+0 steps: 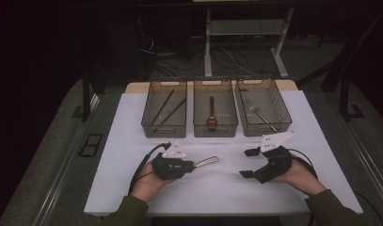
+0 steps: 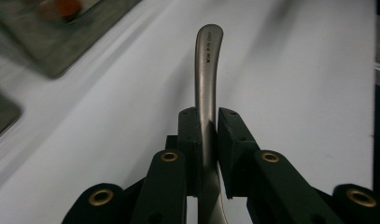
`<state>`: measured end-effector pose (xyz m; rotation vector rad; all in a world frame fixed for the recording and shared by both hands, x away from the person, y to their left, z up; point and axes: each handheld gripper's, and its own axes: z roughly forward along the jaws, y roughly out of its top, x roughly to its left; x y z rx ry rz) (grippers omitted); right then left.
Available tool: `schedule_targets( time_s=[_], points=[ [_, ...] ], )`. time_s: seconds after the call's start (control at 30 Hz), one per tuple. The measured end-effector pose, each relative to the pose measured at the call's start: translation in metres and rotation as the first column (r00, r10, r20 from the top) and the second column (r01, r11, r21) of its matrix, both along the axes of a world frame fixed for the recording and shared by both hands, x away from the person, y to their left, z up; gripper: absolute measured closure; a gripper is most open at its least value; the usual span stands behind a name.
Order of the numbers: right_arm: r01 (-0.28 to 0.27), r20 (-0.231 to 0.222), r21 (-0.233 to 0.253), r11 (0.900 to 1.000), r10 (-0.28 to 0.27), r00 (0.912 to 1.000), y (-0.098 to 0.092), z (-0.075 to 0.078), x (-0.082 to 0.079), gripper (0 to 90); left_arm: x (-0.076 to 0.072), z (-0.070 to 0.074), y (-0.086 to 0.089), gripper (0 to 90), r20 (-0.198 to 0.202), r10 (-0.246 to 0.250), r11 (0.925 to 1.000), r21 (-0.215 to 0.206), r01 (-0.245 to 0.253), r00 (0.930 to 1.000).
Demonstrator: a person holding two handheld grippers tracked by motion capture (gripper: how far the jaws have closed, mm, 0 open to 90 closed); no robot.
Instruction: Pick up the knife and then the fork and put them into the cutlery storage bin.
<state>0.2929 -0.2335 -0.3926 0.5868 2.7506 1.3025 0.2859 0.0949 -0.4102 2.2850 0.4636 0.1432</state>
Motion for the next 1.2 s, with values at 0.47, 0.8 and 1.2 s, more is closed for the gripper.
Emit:
schedule_targets(
  time_s=[0.47, 0.8, 1.2],
  points=[
    [-0.237, 0.004, -0.185, 0.954, 0.242, 0.9704, 0.057, -0.009, 0.013, 37.8, -0.01, 0.003, -0.052, 79.3, 0.014, -0.2, 0.9794, 0.03, 0.2, 0.9797],
    [-0.328, -0.024, -0.245, 0.912, 0.332, 0.943, 0.077, -0.017, 0.007, 57.5, -0.015, 0.007, -0.061, 79.2, 0.044, -0.246, 0.9689, 0.037, 0.244, 0.9683],
    [-0.373, 0.012, -0.289, 0.882, 0.393, 0.9195, 0.086, -0.018, -0.002, 76.1, -0.017, 0.007, -0.063, 79.2, 0.048, -0.264, 0.9641, 0.037, 0.263, 0.9632]
  ],
)
